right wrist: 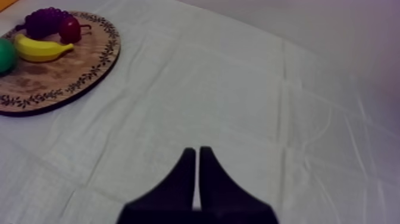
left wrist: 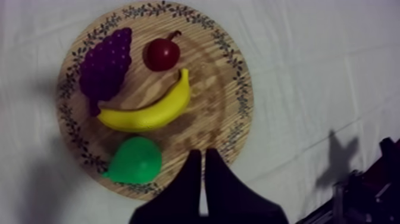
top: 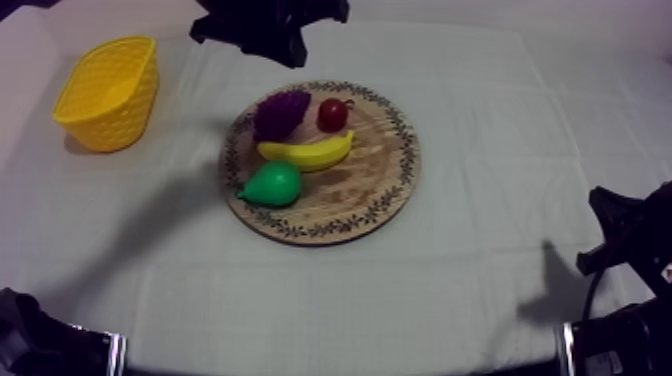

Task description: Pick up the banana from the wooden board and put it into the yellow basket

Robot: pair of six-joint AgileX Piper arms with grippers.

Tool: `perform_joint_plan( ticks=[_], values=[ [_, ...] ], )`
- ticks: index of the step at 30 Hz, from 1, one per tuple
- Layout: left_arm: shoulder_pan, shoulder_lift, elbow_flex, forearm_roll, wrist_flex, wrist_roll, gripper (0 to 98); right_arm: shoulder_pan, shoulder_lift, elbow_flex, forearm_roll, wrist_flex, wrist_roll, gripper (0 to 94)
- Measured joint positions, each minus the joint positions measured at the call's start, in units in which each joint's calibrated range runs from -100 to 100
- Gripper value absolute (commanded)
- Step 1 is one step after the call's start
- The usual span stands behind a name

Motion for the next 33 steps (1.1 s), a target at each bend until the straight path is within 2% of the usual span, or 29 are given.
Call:
perform_joint_plan(
  ticks=[5, 12, 17, 21, 26, 33],
  values=[
    [-0.3, 0.5, 0.6, 0.26, 0.1, -6.5, 0.0, 0.0, 0.0, 0.0, 0.0, 0.0, 0.0, 0.4],
    [-0.4, 0.9, 2.3, -1.56, 0.6, -20.5, 0.9, 0.0, 0.0, 0.0, 0.0, 0.0, 0.0, 0.4],
    [-0.5, 0.7, 2.7, -2.61, 1.8, -29.2, 11.8, 0.0, 0.0, 0.0, 0.0, 0.0, 0.0, 0.4],
    [-0.7, 0.5, 1.8, -3.07, 3.7, -34.4, 25.4, 0.0, 0.0, 0.0, 0.0, 0.0, 0.0, 0.4],
    [-1.5, 0.1, 1.1, -2.95, 6.2, -37.7, 42.2, 0.0, 0.0, 0.0, 0.0, -0.1, 0.0, 0.4],
    [-1.5, 1.2, 1.9, -3.21, 8.3, -36.6, 52.4, 0.0, 0.0, 0.0, 0.0, -0.1, 0.0, 0.4]
  ],
)
